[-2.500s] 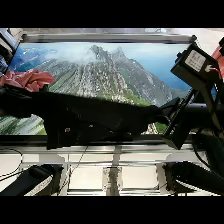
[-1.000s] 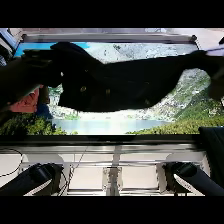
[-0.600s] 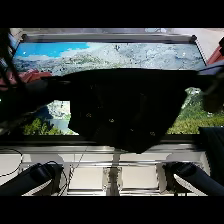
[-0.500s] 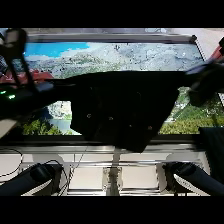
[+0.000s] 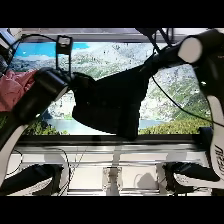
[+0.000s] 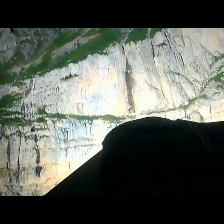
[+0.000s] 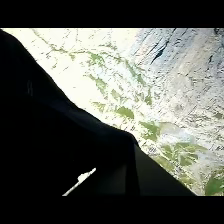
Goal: Fold the clothes and pants, and hang the long-sleeved shirts on hangers.
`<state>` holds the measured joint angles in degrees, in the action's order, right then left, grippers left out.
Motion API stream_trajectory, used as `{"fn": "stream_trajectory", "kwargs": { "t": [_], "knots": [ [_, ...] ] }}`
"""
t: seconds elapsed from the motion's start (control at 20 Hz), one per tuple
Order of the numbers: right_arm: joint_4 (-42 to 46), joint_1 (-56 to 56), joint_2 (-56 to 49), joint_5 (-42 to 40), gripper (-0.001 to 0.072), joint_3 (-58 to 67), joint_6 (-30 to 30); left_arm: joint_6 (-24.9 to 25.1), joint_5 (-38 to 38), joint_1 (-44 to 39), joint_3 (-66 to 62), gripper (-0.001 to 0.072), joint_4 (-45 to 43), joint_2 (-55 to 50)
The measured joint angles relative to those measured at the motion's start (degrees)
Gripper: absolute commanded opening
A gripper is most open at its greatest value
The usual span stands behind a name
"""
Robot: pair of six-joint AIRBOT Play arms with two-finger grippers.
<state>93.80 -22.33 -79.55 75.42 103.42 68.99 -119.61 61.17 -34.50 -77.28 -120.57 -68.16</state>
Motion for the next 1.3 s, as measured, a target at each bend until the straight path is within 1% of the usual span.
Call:
{"fn": "stream_trajectory", "kwargs": {
  "t": [0.1,0.2,0.3,0.4,0.55,0.8,0.9,1.05,1.2,1.25,1.3],
  "knots": [
    [0.11,3.65,-2.95,-3.19,0.0008,0.0,0.85,2.27,-3.96,2.4,0.0,0.0065,-0.68,-3.61],
    [-1.66,7.56,-4.87,-4.74,0.0008,-0.66,1.27,5.7,-7.3,4.48,0.0,0.0064,-0.57,-6.45],
    [-4.5,11.43,-5.86,-4.81,0.0008,-2.8,1.29,9.51,-9.11,6.05,0.04,0.0064,-0.2,-8.48],
    [-7.72,14.16,-6.14,-3.26,0.0008,-6.21,0.13,13.99,-9.25,6.93,0.42,0.0064,0.26,-9.62],
    [-12.63,15.72,-5.42,-0.59,0.0008,-12.74,-2.1,21.46,-6.62,7.28,1.4,0.0064,1.84,-10.29],
    [-17.55,14.51,-3.02,7.41,0.0009,-21.57,-3.58,35.17,1.68,6.54,4.2,0.0064,5.92,-10.67],
    [-19.02,13.42,-1.84,10.12,0.0009,-24.57,-3.43,39.74,5.33,5.6,6.36,0.0064,6.99,-10.71],
    [-20.63,11.78,-0.2,12.02,0.0012,-29.64,-2.12,43.45,8.63,3.93,10.49,0.0065,7.85,-10.71],
    [-22.75,10.56,0.63,12.59,0.0013,-35.08,-1.18,45.11,10.75,2.27,14.12,0.0065,8.59,-10.71],
    [-23.5,10.36,0.79,12.55,0.0035,-36.59,-1.01,45.38,11.43,1.77,14.84,0.0065,8.9,-10.71],
    [-24.04,10.16,0.92,12.52,0.0089,-37.99,-0.83,45.72,11.96,1.29,15.32,0.0074,9.25,-10.64]
  ]
}}
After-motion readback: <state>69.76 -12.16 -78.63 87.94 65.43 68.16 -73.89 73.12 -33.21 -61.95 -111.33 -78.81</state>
